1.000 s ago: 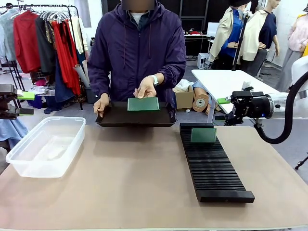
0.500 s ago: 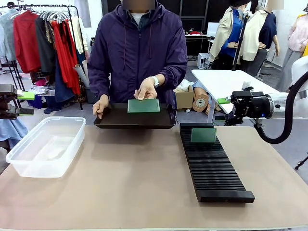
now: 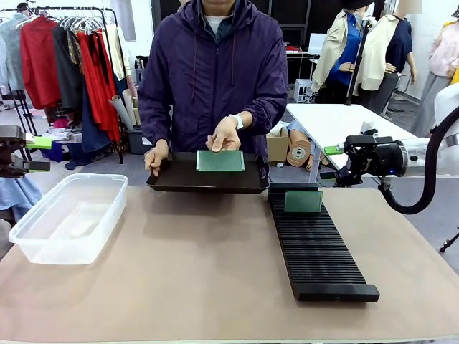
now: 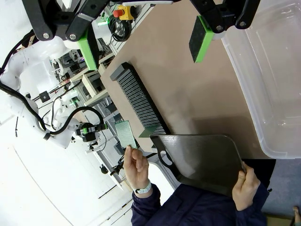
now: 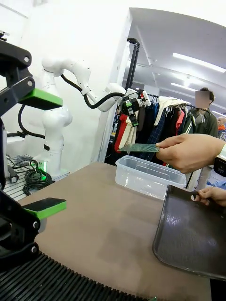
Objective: Sort PCBs into racks and boxes based on the side picked up.
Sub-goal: Pick up the Blank PCB handed by the Human.
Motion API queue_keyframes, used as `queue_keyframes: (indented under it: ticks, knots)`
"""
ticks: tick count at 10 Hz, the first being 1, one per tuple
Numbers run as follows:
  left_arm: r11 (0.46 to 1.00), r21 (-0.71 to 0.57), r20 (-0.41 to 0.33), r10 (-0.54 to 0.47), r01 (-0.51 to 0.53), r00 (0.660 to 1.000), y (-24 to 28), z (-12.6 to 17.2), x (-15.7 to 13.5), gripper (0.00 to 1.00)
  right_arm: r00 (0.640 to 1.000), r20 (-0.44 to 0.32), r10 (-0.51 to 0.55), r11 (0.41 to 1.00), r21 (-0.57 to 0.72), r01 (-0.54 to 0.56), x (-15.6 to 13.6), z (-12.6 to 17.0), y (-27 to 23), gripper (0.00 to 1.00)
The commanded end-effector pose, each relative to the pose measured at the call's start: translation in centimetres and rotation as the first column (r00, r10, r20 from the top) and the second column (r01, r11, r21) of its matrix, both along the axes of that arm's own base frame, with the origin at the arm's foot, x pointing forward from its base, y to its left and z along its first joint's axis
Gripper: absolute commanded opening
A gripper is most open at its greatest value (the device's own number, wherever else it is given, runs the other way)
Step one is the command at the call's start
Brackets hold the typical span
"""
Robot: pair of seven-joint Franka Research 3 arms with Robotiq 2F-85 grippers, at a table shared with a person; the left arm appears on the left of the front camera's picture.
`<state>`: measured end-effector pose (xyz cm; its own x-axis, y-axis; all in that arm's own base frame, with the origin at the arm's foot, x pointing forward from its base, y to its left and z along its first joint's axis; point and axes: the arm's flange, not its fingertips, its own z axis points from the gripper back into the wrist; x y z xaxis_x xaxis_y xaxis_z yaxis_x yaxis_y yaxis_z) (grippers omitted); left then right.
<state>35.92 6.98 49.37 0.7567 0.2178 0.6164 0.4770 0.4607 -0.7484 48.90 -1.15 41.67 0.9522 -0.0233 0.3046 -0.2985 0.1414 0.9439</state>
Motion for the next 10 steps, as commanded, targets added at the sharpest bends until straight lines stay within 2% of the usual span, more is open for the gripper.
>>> queue_keyframes:
  ticks: [1,3,5,10]
  knots:
    - [1.000,-0.011,0.006,-0.003,0.003,1.000,0.0,0.1,-0.2,1.00,1.000,0.016,0.000,1.000,0.003,0.000,0.7,-0.3,1.2,1.00]
    - [1.000,-0.011,0.006,-0.003,0.003,1.000,0.0,0.1,-0.2,1.00,0.999,0.050,-0.012,1.000,0.025,0.011,2.0,-1.3,3.3,1.00]
    - [1.000,-0.011,0.006,-0.003,0.003,1.000,0.0,0.1,-0.2,1.00,0.998,0.063,0.031,0.999,0.034,-0.033,3.2,-2.0,5.8,1.00]
    - [1.000,-0.011,0.006,-0.003,0.003,1.000,0.0,0.1,-0.2,1.00,0.988,0.076,0.133,0.991,-0.016,-0.133,6.1,-1.6,10.7,1.00]
